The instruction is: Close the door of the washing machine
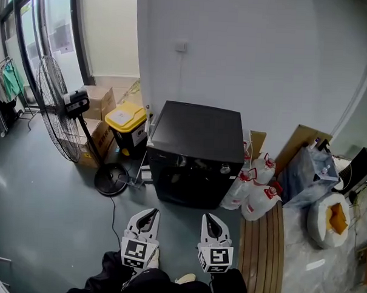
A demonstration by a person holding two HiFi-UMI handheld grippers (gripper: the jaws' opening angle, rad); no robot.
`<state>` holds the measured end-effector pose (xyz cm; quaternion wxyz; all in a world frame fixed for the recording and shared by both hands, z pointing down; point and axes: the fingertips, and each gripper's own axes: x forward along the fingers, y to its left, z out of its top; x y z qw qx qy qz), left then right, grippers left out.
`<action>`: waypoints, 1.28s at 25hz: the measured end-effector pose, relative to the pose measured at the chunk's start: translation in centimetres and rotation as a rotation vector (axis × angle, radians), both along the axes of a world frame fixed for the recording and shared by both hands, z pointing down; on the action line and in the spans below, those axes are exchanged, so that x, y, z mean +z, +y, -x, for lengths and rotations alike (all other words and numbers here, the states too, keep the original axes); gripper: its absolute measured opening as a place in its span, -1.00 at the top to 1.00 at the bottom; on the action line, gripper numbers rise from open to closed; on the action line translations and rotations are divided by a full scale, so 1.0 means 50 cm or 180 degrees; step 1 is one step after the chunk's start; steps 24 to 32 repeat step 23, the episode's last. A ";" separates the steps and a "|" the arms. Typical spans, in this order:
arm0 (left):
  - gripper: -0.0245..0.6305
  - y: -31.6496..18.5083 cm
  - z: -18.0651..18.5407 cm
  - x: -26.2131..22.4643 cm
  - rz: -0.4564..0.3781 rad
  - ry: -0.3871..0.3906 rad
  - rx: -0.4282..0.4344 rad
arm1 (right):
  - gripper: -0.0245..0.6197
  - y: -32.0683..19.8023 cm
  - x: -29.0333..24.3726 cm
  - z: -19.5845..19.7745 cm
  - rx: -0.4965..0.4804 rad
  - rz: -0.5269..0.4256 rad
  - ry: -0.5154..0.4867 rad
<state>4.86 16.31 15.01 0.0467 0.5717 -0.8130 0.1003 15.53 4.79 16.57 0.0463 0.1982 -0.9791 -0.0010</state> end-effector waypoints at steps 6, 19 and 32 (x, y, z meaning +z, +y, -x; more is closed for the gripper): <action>0.84 0.011 0.013 -0.010 -0.0011 0.0003 -0.0011 | 0.88 0.015 -0.005 0.013 -0.0017 -0.0003 0.0002; 0.84 0.026 0.019 -0.008 -0.0016 0.0007 0.0005 | 0.88 0.029 -0.007 0.018 0.0004 -0.0014 0.0011; 0.84 0.025 0.024 -0.010 -0.0010 -0.0001 0.0002 | 0.88 0.026 -0.010 0.022 0.0007 -0.0023 0.0016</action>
